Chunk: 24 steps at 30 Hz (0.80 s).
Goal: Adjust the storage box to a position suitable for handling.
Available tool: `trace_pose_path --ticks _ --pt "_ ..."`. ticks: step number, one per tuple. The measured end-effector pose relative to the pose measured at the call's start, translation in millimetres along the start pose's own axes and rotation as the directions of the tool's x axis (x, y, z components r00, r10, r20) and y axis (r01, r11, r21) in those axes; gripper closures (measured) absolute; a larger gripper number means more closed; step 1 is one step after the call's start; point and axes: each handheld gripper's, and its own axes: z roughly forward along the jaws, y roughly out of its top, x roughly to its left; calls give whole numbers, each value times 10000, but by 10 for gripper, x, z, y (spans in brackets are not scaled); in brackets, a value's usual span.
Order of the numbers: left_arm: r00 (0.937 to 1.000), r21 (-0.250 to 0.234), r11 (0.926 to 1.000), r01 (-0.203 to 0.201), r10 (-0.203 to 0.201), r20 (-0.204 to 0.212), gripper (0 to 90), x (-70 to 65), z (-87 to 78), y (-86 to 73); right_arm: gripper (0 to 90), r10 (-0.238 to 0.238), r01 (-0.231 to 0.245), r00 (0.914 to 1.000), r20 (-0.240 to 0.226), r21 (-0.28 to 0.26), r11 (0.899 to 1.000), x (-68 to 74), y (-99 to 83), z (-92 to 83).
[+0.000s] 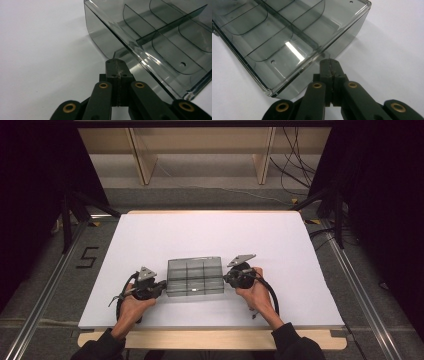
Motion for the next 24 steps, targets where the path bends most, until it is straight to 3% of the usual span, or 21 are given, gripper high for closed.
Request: trace_pose_path --ticks 1,6,9,10,12,13,17,20,21,24 --pt "10000 107 9999 -55 54 72 893 -28 -8 0 900 -211 211 9998 51 56 9998 -15 -11 -16" --pt "9995 144 9995 -297 295 114 893 -99 -26 -5 900 13 -14 9999 163 49 10000 12 -84 -83" --pt "9988 318 9984 -463 458 149 894 -133 -54 -15 900 -213 210 9997 148 199 9996 41 -118 -142" --pt "9995 133 9995 -299 297 142 894 -152 -43 -21 900 -247 244 9995 212 147 9996 58 -133 -167" --pt "9986 225 9985 -500 497 161 894 -172 -59 -25 900 -115 111 9995 298 139 9998 99 -157 -184" --pt "9980 178 9979 -621 619 93 894 -210 -64 -32 900 22 -36 9994 341 406 9992 125 -173 -228" --pt "9960 271 9958 -874 869 194 894 -248 -81 -45 900 59 -69 9994 341 294 9995 149 -228 -272" --pt "9971 125 9976 -683 678 354 894 -306 -81 -66 900 10 -24 9993 372 375 9993 156 -265 -318" --pt "9957 160 9963 -839 832 400 894 -333 -94 -79 900 96 -107 9990 431 251 9996 169 -320 -346" --pt "9955 93 9966 -813 808 496 894 -379 -94 -92 900 -55 53 9991 412 59 10000 149 -354 -370"
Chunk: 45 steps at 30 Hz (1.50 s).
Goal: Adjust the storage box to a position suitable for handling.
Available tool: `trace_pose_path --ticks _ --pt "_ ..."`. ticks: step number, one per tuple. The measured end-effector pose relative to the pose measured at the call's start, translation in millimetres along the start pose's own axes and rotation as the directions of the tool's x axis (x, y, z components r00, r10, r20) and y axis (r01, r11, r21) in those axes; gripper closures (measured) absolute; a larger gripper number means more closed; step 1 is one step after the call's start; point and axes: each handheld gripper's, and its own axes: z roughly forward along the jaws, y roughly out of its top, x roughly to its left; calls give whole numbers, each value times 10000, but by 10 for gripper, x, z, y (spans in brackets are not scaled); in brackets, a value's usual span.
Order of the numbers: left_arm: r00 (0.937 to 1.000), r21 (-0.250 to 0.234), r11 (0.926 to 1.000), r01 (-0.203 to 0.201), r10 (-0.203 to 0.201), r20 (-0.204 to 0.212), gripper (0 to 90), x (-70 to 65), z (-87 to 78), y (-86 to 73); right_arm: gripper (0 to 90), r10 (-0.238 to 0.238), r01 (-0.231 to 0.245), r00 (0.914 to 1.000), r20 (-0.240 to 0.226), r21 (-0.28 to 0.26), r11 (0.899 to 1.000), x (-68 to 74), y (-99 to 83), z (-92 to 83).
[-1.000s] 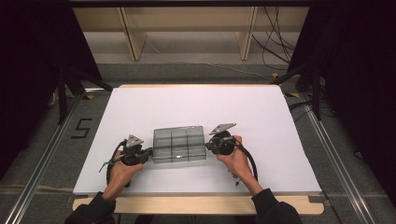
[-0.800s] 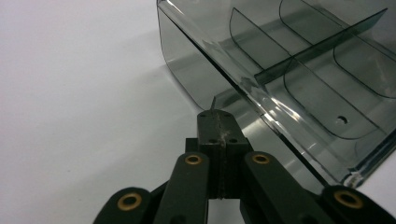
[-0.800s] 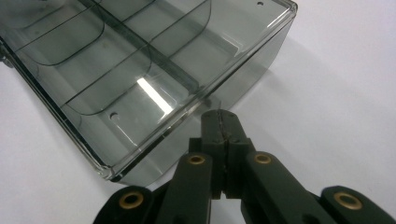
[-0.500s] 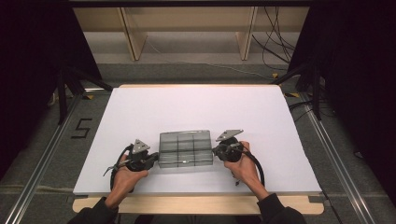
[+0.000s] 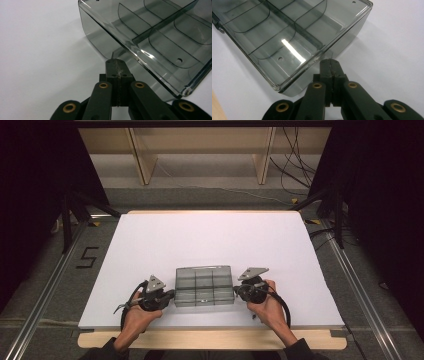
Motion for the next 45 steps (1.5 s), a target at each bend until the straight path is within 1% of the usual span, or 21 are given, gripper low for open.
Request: trace_pose_path --ticks 3,8,10,12,15,18,20,21,22,23,24,25,26,29,30,34,38,42,43,44,45 --pt "9997 194 9996 -221 219 127 894 -51 -12 -24 900 -38 38 10000 -21 -83 10000 14 -75 -54" --pt "9997 113 9999 -130 128 212 894 -107 -13 -40 900 -70 70 9999 -127 36 10000 19 -130 -123" --pt "9998 120 9999 -80 78 183 894 -119 -12 -40 900 226 -223 9996 -193 173 9996 35 -137 -141" --pt "9995 124 9997 -233 230 236 894 -153 -28 -49 900 136 -136 9999 -37 -102 9999 32 -169 -137" --pt "9983 171 9987 -479 473 344 894 -179 -44 -58 900 353 -352 9993 -116 84 9993 42 -201 -190" --pt "9987 104 9995 -309 305 397 894 -214 -45 -67 900 260 -260 9997 3 -277 9993 49 -245 -189" --pt "9978 205 9983 -540 531 404 894 -204 -59 -67 900 195 -195 9997 -147 7 9998 53 -249 -227" --pt "9983 134 9990 -436 431 380 894 -215 -57 -72 900 311 -310 9994 -168 24 9995 67 -259 -227" --pt "9990 75 9996 -290 287 349 894 -236 -56 -78 900 166 -167 9999 -29 -300 9994 75 -274 -211" --pt "9986 78 9993 -372 369 381 895 -243 -64 -85 900 215 -214 9996 -176 74 9997 84 -280 -254" --pt "9978 84 9987 -501 496 433 895 -239 -68 -87 900 215 -214 9996 -176 74 9997 84 -280 -254" --pt "9988 2 9997 -248 248 418 894 -256 -59 -95 900 199 -199 9996 -185 25 9998 86 -286 -254" --pt "9990 96 9995 -286 283 332 894 -262 -69 -93 900 235 -237 9997 -85 -215 9995 95 -302 -239" --pt "9982 -17 9987 -506 506 319 894 -317 -103 -85 900 217 -217 9997 -139 -10 9998 96 -311 -270" --pt "9973 31 9977 -683 682 289 894 -303 -108 -84 900 187 -188 9997 -138 -35 9998 89 -319 -278" --pt "9971 -25 9978 -662 662 361 894 -285 -100 -87 900 357 -361 9992 -198 -243 9991 91 -343 -261" --pt "9974 -46 9982 -601 602 400 894 -282 -97 -89 900 374 -375 9985 -402 -19 9993 88 -346 -285" --pt "9986 22 9991 -429 428 310 856 -270 -89 -85 900 237 -246 9992 -320 -295 9993 77 -360 -260" --pt "9967 52 9967 -812 811 100 795 -241 -97 -72 900 298 -308 9990 -334 -301 9991 78 -364 -263" --pt "9963 115 9962 -864 864 5 780 -228 -107 -70 900 128 -141 9987 -501 -263 9996 55 -357 -285" --pt "9949 238 9946 -1007 1009 -88 762 -202 -125 -68 900 328 -337 9986 -426 -207 9992 51 -354 -322"
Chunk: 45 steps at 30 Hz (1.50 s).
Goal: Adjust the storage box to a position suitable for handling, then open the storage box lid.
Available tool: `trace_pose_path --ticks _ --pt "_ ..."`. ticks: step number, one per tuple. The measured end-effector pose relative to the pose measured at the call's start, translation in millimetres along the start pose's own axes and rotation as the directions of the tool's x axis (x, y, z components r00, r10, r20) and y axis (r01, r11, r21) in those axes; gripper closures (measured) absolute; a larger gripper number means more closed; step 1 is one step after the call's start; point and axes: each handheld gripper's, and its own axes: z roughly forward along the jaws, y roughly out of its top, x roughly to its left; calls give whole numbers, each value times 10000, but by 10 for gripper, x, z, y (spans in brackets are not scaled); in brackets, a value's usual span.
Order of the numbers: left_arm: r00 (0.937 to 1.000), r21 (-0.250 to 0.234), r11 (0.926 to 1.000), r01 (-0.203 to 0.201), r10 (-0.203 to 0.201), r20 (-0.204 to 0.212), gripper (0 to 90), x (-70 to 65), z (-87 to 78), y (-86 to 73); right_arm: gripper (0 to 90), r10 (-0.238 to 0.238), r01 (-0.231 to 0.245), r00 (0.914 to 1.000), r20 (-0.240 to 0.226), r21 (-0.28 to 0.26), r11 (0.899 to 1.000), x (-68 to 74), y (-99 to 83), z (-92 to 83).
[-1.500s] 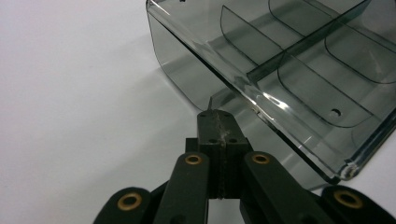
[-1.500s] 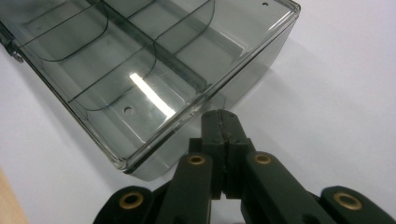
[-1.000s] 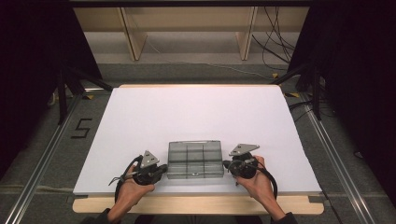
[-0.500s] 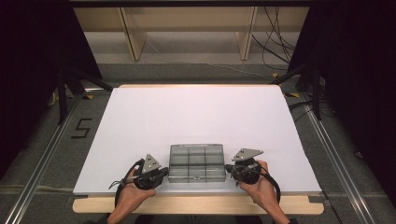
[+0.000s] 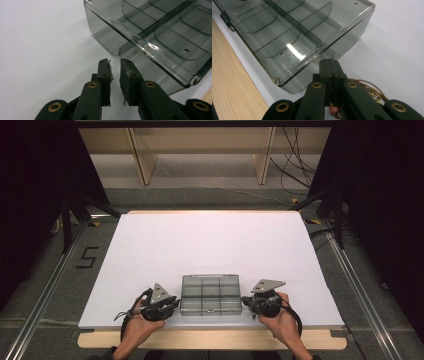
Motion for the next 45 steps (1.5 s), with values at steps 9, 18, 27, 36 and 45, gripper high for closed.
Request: trace_pose_path --ticks 9,18,27,36,45 --pt "9958 -402 9952 892 -883 221 644 67 -215 -103 900 -225 221 9997 -40 -782 9967 -8 -79 -226" --pt "9922 -616 9928 1029 -981 773 427 -53 -364 -157 900 -259 227 9992 -318 -971 9950 58 -197 -313" --pt "9862 -722 9899 1221 -1128 1209 262 -170 -350 -212 899 -416 366 9973 -602 -821 9959 127 -240 -284" --pt "9885 -692 9938 874 -779 1297 233 -135 -363 -226 899 -609 544 9953 -759 -849 9949 163 -246 -263" --pt "9844 -746 9901 1188 -1076 1393 234 -148 -335 -249 899 -770 685 9929 -909 -932 9933 196 -235 -239"
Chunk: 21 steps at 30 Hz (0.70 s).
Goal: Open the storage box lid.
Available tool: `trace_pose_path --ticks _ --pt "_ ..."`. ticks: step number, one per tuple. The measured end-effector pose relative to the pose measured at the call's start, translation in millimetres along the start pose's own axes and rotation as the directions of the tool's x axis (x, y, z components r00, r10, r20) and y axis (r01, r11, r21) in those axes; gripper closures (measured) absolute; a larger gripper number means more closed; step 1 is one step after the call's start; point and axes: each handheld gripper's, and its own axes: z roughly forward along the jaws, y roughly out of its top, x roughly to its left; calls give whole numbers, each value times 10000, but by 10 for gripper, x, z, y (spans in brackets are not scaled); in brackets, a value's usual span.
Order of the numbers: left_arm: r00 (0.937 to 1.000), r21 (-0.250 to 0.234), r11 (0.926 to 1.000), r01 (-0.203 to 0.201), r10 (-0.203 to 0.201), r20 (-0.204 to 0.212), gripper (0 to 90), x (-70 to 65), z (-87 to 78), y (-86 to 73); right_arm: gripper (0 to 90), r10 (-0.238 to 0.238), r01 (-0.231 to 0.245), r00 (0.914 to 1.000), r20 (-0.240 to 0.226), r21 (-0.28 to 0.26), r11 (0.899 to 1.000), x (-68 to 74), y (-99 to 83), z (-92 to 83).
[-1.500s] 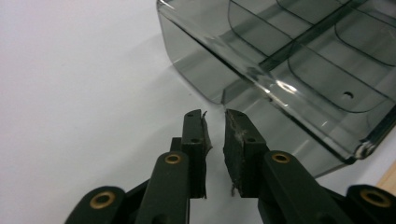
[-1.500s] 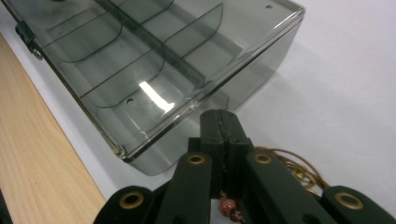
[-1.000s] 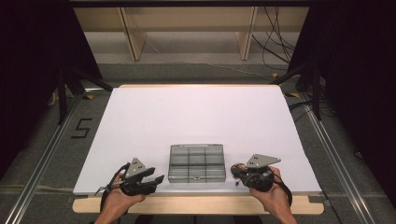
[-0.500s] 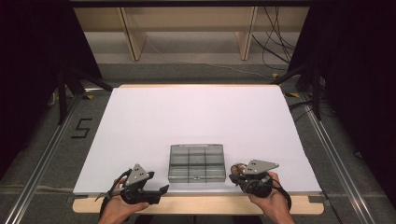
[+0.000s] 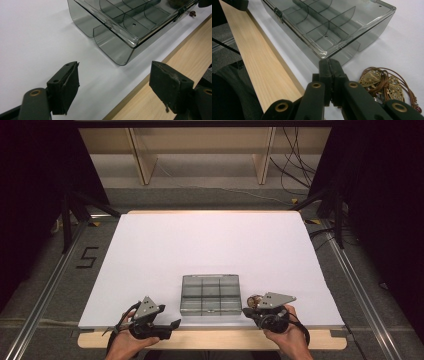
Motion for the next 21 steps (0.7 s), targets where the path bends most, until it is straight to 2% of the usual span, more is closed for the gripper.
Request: trace_pose_path --ticks 2,3,5,8,10,11,12,13,14,15,17,18,19,20,21 --pt "10000 -1 10000 -25 25 -32 234 5 -1 -2 899 -120 120 9999 -47 -58 9999 6 4 7" --pt "10000 3 10000 -31 31 -85 235 5 0 -4 899 -181 182 9998 78 -125 9998 9 7 -1" --pt "9998 162 9997 -167 168 -48 235 20 -5 -1 899 -157 158 9999 39 -148 9998 15 9 -1" --pt "9998 151 9997 -173 174 -39 237 20 0 -3 900 -107 108 9999 16 -217 9997 10 8 -5" --pt "9999 54 9999 -161 162 -42 236 26 3 -5 900 -117 114 9999 -117 -328 9994 3 20 -20" --pt "9999 19 10000 -3 4 -101 236 20 4 -1 900 63 -66 9999 -102 -340 9994 9 25 -31" --pt "9999 -6 10000 -13 13 -164 235 24 3 -1 900 120 -122 9999 -37 -467 9988 15 30 -42" --pt "9997 -120 9997 214 -216 -141 232 20 6 -5 900 311 -320 9994 -169 -549 9980 26 36 -52" --pt "9996 -89 9999 145 -147 -235 232 31 -8 2 900 311 -320 9994 -169 -549 9980 26 36 -52" --pt "9996 -139 9999 56 -60 -266 232 41 -19 12 900 109 -121 9998 -171 -670 9977 7 42 -51" --pt "9991 -146 9999 -69 63 -430 231 61 -46 43 899 96 -113 9997 -237 -752 9971 6 57 -64" --pt "9990 -404 9991 89 -107 -438 231 60 -33 56 899 254 -267 9996 -158 -828 9962 8 65 -72" --pt "9987 -456 9988 190 -212 -474 230 65 -25 69 899 171 -186 9997 -172 -890 9959 -2 76 -69" --pt "9985 -481 9987 155 -180 -510 230 69 -23 81 899 359 -376 9992 -201 -917 9951 12 87 -70" --pt "9985 -553 9983 175 -203 -501 229 68 -18 97 898 152 -166 9998 -134 -1040 9944 -3 100 -65"
